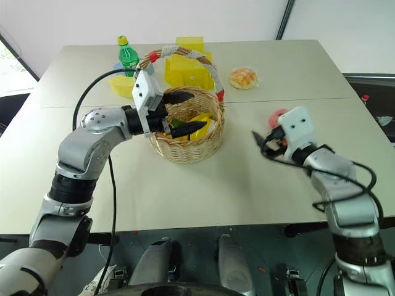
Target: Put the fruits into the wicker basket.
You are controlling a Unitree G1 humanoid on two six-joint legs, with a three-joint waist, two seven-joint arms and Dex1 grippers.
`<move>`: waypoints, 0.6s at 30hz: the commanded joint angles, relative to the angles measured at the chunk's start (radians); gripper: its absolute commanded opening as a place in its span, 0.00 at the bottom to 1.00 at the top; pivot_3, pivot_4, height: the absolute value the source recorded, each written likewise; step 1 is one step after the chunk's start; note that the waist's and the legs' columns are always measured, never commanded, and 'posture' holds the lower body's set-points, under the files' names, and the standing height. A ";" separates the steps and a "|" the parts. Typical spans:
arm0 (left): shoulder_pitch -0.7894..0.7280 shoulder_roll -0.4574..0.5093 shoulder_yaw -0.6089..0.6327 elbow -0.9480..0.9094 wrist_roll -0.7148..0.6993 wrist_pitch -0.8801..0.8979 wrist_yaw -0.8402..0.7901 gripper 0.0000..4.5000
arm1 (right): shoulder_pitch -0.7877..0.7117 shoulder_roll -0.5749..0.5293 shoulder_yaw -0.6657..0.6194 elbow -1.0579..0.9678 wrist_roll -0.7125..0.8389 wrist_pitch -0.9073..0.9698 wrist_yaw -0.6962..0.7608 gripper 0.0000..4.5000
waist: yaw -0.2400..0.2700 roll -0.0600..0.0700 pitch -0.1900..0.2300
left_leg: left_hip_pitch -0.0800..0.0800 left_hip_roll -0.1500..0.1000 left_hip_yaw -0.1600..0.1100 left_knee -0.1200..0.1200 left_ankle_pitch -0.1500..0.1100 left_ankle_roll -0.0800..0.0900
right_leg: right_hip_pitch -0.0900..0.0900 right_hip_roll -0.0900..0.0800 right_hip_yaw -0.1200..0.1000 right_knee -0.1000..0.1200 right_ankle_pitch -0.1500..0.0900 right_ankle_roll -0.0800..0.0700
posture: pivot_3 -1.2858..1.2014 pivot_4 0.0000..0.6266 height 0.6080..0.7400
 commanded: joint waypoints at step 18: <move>0.133 0.028 -0.002 -0.196 -0.047 0.022 0.035 1.00 | -0.485 0.036 0.057 0.843 -0.084 -0.127 0.170 0.94 | -0.002 0.001 0.000 | -0.001 0.000 0.001 0.000 0.000 0.001 | 0.000 -0.001 0.000 -0.001 0.000 0.000 | 0.52 0.24 1.00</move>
